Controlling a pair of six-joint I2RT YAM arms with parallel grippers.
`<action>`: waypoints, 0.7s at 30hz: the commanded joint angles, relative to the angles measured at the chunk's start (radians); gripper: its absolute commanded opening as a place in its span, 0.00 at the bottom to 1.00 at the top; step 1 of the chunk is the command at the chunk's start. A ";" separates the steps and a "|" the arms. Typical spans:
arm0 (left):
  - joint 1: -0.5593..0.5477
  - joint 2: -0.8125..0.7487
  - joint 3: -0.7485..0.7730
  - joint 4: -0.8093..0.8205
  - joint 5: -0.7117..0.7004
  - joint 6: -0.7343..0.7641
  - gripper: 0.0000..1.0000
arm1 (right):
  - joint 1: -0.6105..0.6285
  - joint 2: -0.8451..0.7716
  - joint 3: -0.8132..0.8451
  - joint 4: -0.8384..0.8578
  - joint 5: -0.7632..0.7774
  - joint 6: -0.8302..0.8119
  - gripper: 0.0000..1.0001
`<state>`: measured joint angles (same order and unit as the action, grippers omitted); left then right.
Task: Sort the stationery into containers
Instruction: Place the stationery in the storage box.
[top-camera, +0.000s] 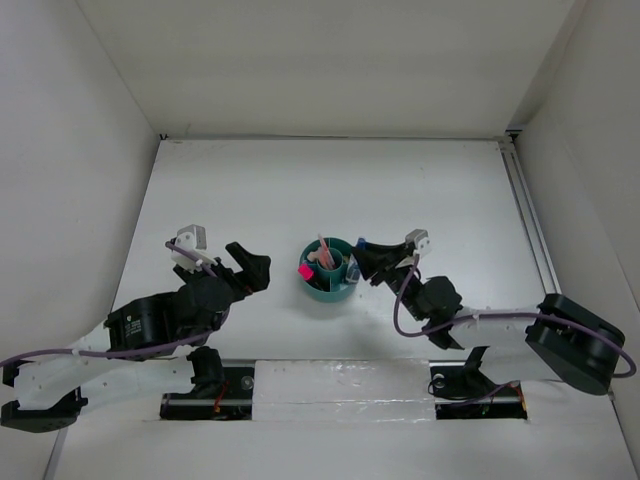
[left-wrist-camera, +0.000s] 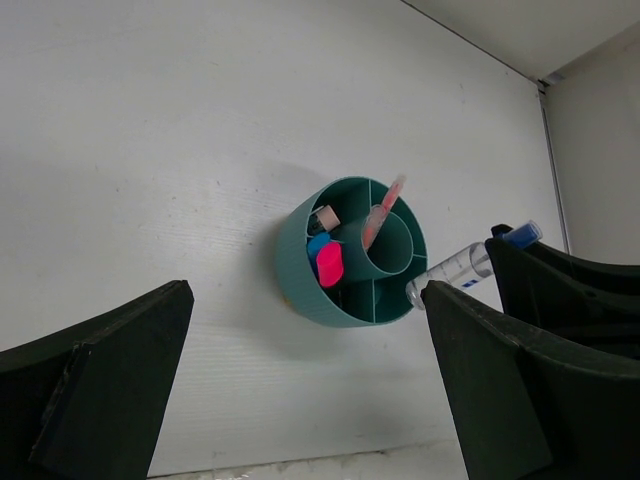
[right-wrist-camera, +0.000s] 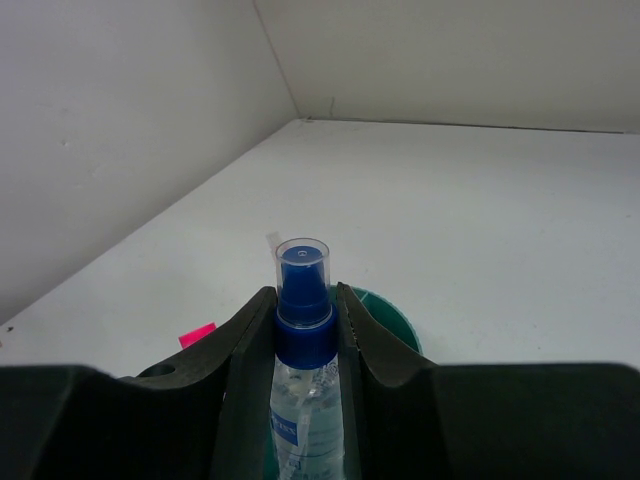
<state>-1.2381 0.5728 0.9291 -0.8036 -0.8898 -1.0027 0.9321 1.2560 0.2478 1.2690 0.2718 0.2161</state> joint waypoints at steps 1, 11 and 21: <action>-0.006 -0.010 -0.003 0.007 -0.009 0.009 1.00 | 0.011 0.017 0.044 0.204 -0.026 -0.001 0.00; -0.006 -0.010 -0.003 0.017 0.000 0.027 1.00 | 0.011 0.088 0.064 0.248 -0.036 -0.001 0.00; -0.006 -0.010 -0.003 0.035 0.000 0.038 1.00 | 0.020 0.160 0.053 0.359 -0.026 0.008 0.20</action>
<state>-1.2381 0.5716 0.9291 -0.7925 -0.8852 -0.9787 0.9379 1.4216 0.2817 1.2842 0.2543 0.2161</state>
